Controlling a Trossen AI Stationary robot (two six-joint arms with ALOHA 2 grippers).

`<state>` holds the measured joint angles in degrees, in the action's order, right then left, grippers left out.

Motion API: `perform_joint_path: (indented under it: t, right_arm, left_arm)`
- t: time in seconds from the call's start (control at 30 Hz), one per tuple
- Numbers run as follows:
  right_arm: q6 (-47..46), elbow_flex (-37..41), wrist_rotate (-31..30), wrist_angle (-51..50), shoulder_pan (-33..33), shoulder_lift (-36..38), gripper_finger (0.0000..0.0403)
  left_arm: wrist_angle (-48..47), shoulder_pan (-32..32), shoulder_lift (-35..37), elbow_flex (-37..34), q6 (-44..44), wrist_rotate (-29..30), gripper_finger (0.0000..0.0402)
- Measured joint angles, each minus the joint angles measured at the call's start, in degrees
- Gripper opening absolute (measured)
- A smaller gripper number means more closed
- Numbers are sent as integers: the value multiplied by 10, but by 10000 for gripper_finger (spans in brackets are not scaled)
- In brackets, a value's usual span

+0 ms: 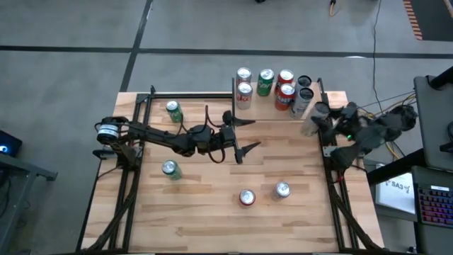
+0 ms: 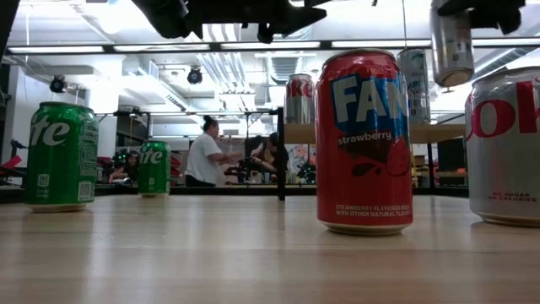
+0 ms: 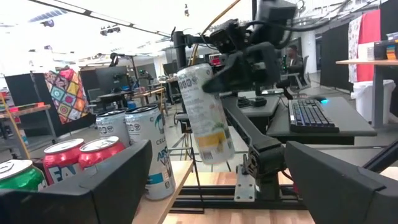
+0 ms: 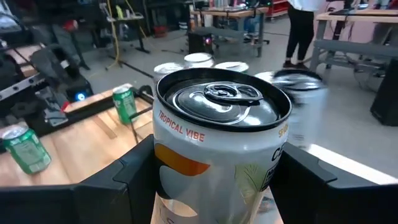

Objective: Place canned beverage on shelf
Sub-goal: Put the white soda can on the shelf aligned to the right of the other silver soda cans

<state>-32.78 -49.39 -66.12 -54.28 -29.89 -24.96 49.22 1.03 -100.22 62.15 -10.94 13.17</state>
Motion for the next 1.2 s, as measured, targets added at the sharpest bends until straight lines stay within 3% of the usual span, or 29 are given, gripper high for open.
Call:
perform_joint_path:
  t: [0.17, 0.37, 0.67, 1.2]
  right_arm:
    - [-7, -10, 22, -69, 0, 49, 230]
    - [8, -5, 9, -77, 0, 92, 230]
    - [23, 13, -75, -95, 0, 101, 230]
    - [16, 27, -105, -93, 0, 102, 230]
  left_arm:
    - [-1, -1, 0, 0, -3, 0, 352]
    - [-1, -1, 0, 0, -2, 0, 352]
    - [1, -2, 0, 0, -16, 0, 352]
    - [5, -2, 0, 0, -21, 0, 353]
